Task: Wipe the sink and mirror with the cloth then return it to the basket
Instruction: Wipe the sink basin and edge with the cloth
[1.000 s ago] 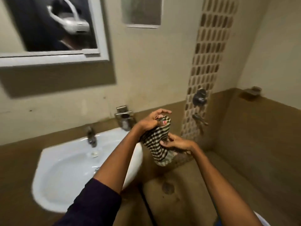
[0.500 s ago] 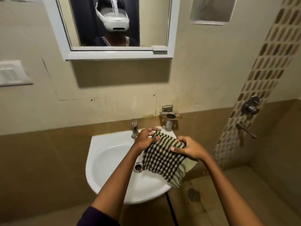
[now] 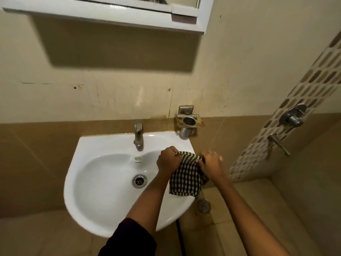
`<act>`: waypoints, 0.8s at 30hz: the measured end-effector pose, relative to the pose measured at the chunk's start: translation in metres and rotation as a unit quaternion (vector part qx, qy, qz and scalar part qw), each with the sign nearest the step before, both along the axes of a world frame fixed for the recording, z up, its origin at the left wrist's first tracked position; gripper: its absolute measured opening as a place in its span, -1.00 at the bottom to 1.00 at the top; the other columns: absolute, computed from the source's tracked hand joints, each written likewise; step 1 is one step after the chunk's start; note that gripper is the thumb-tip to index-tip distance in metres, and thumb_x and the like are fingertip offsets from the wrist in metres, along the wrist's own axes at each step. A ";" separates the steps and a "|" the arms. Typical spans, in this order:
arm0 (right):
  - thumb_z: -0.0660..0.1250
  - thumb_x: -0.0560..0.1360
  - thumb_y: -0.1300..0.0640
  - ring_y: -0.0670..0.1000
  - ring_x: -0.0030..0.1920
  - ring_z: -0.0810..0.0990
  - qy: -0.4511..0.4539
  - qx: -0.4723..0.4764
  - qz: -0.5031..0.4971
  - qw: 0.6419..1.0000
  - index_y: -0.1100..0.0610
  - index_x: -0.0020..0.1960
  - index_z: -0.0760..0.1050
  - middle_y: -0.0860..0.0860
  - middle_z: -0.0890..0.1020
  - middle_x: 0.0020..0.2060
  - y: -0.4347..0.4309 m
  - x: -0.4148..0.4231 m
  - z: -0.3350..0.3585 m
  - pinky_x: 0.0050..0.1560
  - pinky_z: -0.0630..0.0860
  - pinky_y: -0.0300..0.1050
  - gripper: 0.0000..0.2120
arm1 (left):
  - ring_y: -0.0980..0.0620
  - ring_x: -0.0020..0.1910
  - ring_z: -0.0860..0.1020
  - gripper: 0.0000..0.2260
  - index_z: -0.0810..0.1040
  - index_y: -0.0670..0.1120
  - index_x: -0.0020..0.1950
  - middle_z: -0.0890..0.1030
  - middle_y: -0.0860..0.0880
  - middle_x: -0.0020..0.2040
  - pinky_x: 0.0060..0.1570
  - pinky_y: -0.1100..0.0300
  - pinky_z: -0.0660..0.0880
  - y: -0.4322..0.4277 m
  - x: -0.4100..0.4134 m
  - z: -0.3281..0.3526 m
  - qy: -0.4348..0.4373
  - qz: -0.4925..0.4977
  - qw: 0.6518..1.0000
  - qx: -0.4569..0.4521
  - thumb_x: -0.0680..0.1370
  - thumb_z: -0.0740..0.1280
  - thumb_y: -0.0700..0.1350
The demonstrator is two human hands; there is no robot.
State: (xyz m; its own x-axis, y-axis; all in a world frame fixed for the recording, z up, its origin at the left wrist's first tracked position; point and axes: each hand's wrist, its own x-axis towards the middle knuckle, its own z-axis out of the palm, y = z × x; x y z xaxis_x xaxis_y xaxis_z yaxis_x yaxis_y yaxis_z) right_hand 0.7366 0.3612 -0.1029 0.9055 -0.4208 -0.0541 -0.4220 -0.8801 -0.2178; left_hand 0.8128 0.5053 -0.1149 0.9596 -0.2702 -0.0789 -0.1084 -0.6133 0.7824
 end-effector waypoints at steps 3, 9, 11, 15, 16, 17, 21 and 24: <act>0.23 0.54 0.12 0.11 0.16 0.43 -0.110 -0.007 -0.025 0.994 0.12 0.30 0.35 0.13 0.46 0.21 0.020 -0.001 -0.028 0.20 0.43 0.03 -0.66 | -0.09 0.04 0.60 -0.83 0.59 -0.08 0.08 0.66 -0.08 0.05 0.00 0.12 0.49 -0.016 0.012 -0.014 -0.026 0.019 0.999 0.028 0.53 0.30 -0.10; 0.17 0.54 -0.05 0.17 0.53 -0.05 0.020 0.034 -0.033 0.999 0.16 0.53 -0.15 0.16 -0.07 0.54 0.050 -0.006 -0.095 0.51 0.04 0.16 -0.27 | -0.04 0.06 0.57 -0.80 0.56 -0.03 0.10 0.64 -0.03 0.04 -0.06 0.19 0.42 -0.018 0.024 -0.039 -0.035 0.047 0.998 0.022 0.50 0.29 -0.19; 0.15 0.56 -0.02 0.20 0.52 -0.04 0.010 -0.001 -0.027 1.000 0.17 0.53 -0.18 0.19 -0.07 0.54 0.041 0.007 -0.101 0.49 0.07 0.17 -0.28 | -0.05 0.16 0.52 -0.73 0.52 -0.05 0.19 0.61 -0.04 0.13 0.13 0.13 0.42 -0.013 0.023 -0.040 -0.060 0.032 0.998 -0.006 0.50 0.30 -0.21; 0.17 0.58 0.07 0.24 0.50 0.10 -0.042 0.075 -0.034 0.996 0.25 0.52 -0.11 0.26 0.07 0.51 0.014 0.051 -0.103 0.47 0.15 0.10 -0.34 | -0.08 0.29 0.49 -0.69 0.52 -0.15 0.26 0.58 -0.11 0.23 0.44 -0.04 0.24 0.015 0.009 -0.039 -0.253 -0.015 0.967 -0.023 0.51 0.32 -0.22; 0.16 0.59 0.05 0.25 0.48 0.16 -0.050 0.092 -0.040 0.994 0.26 0.51 -0.07 0.26 0.13 0.50 0.009 0.065 -0.103 0.45 0.21 0.12 -0.36 | -0.07 0.33 0.46 -0.67 0.50 -0.16 0.28 0.56 -0.11 0.28 0.45 -0.04 0.20 0.028 0.005 -0.041 -0.304 -0.030 0.952 -0.010 0.52 0.31 -0.21; 0.13 0.59 0.02 0.26 0.44 0.22 -0.060 0.091 -0.043 0.993 0.26 0.51 -0.02 0.27 0.19 0.47 0.006 0.078 -0.102 0.40 0.29 0.15 -0.38 | -0.06 0.37 0.41 -0.65 0.47 -0.15 0.32 0.52 -0.10 0.33 0.46 -0.03 0.17 0.042 0.003 -0.044 -0.340 -0.045 0.939 0.011 0.53 0.29 -0.19; -0.10 0.57 -0.12 0.33 0.33 0.37 -0.094 0.014 -0.050 0.994 0.36 0.39 0.24 0.38 0.37 0.34 0.016 0.127 -0.098 0.33 0.33 0.22 -0.36 | -0.02 0.46 0.24 -0.58 0.32 -0.11 0.42 0.38 -0.09 0.43 0.49 0.04 -0.03 0.100 0.006 -0.049 -0.356 -0.023 0.929 0.101 0.56 0.18 -0.09; 0.00 0.59 -0.11 0.33 0.35 0.35 -0.108 0.016 -0.089 0.990 0.37 0.36 0.27 0.40 0.39 0.32 0.044 0.162 -0.096 0.42 0.15 0.22 -0.41 | 0.05 0.52 0.07 -0.52 0.17 -0.06 0.50 0.25 -0.04 0.50 0.48 0.04 -0.14 0.138 0.015 -0.046 -0.280 0.039 0.947 0.154 0.60 0.07 0.02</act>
